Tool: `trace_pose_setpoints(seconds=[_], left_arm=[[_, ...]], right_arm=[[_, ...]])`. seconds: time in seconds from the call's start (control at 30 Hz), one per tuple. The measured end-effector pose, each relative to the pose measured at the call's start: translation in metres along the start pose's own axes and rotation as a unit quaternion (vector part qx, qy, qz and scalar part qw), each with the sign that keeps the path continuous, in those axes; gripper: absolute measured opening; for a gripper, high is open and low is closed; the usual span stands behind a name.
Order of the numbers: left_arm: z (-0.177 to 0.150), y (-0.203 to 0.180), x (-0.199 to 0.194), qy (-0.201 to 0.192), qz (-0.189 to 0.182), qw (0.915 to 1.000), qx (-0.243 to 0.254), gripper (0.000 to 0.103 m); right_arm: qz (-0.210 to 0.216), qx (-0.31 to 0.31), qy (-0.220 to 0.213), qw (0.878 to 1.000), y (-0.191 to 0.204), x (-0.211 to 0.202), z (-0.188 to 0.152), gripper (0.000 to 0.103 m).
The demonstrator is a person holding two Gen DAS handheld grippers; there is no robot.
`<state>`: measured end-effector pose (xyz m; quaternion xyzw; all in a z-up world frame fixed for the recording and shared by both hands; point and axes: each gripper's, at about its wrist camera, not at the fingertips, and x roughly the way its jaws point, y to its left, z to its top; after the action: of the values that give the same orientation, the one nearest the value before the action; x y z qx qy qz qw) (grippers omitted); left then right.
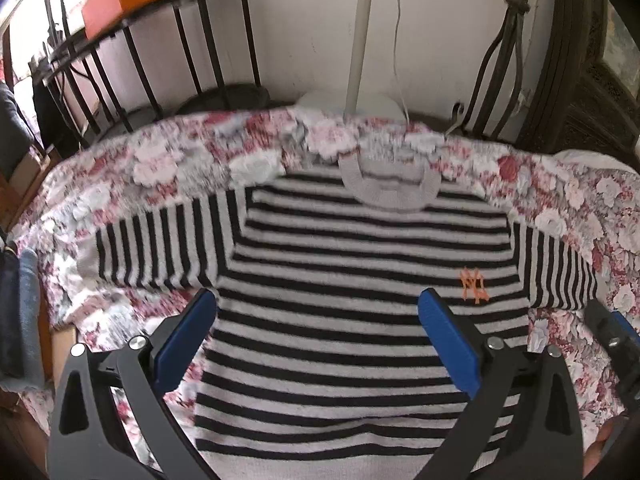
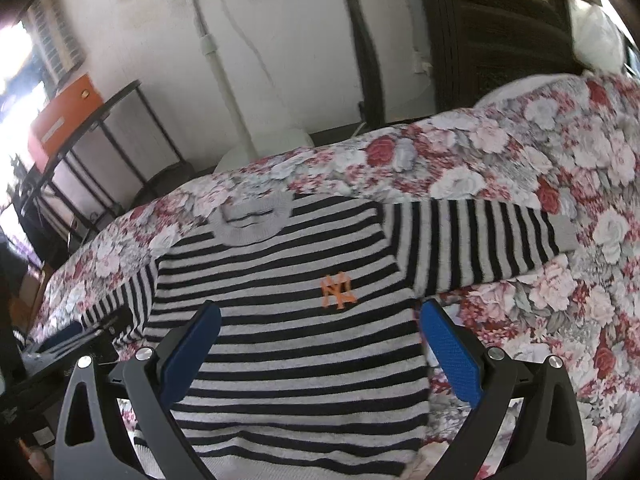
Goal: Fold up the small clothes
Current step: 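Grasp the grey cuff of a sleeve with the right tool and lift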
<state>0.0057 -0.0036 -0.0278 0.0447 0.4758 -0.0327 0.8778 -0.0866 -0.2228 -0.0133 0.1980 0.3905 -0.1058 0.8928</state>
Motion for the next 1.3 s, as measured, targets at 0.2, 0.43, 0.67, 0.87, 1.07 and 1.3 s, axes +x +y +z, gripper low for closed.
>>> trace_pose_setpoints(seconds=[0.2,0.43,0.67,0.87,1.07,1.3], left_arm=[[-0.008,-0.044,0.029,0.050,-0.010,0.9984,0.025,0.099],[-0.048,-0.109,0.073,0.125,0.006,0.9847,0.122,0.099],[-0.099,-0.153,0.104,0.173,0.019,0.9609,0.215,0.099],[-0.112,-0.158,0.105,0.171,0.019,0.9568,0.234,0.099],[-0.095,-0.144,0.100,0.177,-0.012,0.9628,0.204,0.099],[-0.062,-0.120,0.098,0.140,0.024,0.9746,0.174,0.099]], right_arm=[[0.038,0.106,-0.029,0.993,-0.098,0.001,0.002,0.100],[0.069,0.310,-0.023,0.948,-0.240,0.042,-0.003,0.083],[0.090,0.458,-0.033,0.884,-0.329,0.088,-0.021,0.063],[0.048,0.462,-0.044,0.884,-0.348,0.114,-0.018,0.058],[0.031,0.462,-0.072,0.884,-0.365,0.130,-0.018,0.050],[0.016,0.458,-0.080,0.885,-0.364,0.129,-0.004,0.007]])
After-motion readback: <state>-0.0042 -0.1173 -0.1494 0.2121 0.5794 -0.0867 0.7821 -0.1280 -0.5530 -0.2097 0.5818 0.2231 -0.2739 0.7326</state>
